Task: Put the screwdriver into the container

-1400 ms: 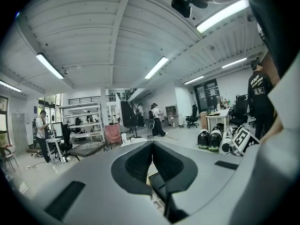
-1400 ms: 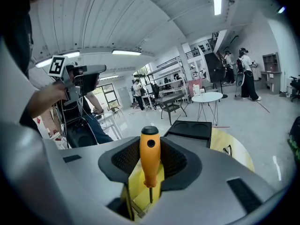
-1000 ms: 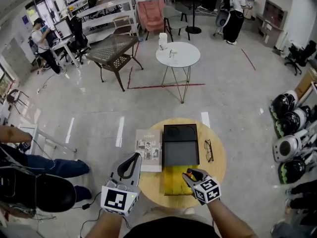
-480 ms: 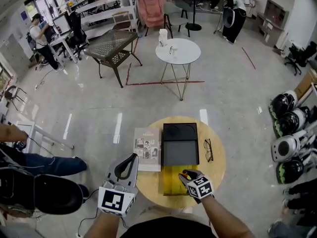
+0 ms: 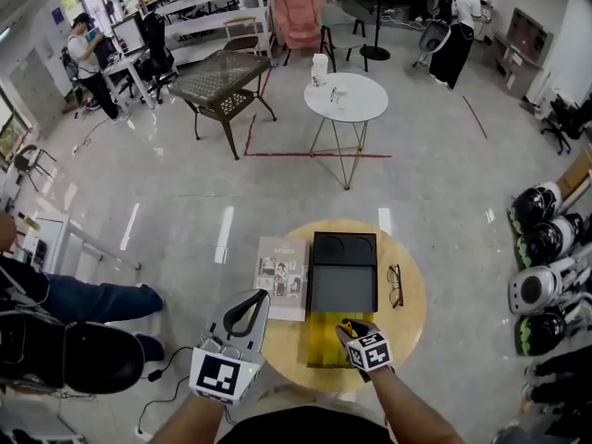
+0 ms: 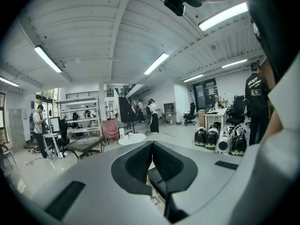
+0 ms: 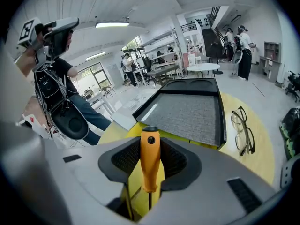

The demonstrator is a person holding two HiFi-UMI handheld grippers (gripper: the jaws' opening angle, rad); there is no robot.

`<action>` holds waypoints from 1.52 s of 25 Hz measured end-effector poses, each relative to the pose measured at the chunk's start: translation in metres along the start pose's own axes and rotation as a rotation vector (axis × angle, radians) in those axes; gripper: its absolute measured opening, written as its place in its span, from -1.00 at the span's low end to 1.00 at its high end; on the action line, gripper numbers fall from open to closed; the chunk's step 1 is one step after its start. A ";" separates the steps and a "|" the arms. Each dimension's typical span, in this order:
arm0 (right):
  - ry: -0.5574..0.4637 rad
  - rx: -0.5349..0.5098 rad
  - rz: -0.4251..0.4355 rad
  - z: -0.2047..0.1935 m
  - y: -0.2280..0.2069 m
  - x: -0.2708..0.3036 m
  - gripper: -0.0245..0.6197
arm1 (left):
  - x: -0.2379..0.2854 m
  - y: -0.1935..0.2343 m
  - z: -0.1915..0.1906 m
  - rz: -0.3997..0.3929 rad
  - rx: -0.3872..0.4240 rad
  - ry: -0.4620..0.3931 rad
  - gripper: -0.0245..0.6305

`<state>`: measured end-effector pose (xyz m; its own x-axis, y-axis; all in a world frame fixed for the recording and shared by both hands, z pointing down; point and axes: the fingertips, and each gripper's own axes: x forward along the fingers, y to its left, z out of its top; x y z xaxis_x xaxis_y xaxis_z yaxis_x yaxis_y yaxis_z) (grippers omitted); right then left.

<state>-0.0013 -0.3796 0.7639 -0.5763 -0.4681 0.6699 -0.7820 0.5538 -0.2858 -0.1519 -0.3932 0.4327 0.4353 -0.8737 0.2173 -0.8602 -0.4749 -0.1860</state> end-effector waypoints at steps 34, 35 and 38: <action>-0.257 -0.097 -0.082 0.032 -0.006 -0.105 -0.88 | -0.017 -0.041 0.022 0.036 -0.044 -0.065 -0.87; -0.283 -0.105 -0.082 0.037 -0.004 -0.113 -0.88 | -0.019 -0.043 0.023 0.034 -0.053 -0.068 -0.87; -0.343 -0.124 -0.079 0.052 0.003 -0.136 -0.88 | -0.024 -0.048 0.024 0.042 -0.078 -0.075 -0.87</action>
<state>0.0620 -0.3499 0.6367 -0.5780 -0.7043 0.4121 -0.8046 0.5762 -0.1437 -0.1148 -0.3522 0.4136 0.4147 -0.8994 0.1378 -0.8948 -0.4306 -0.1177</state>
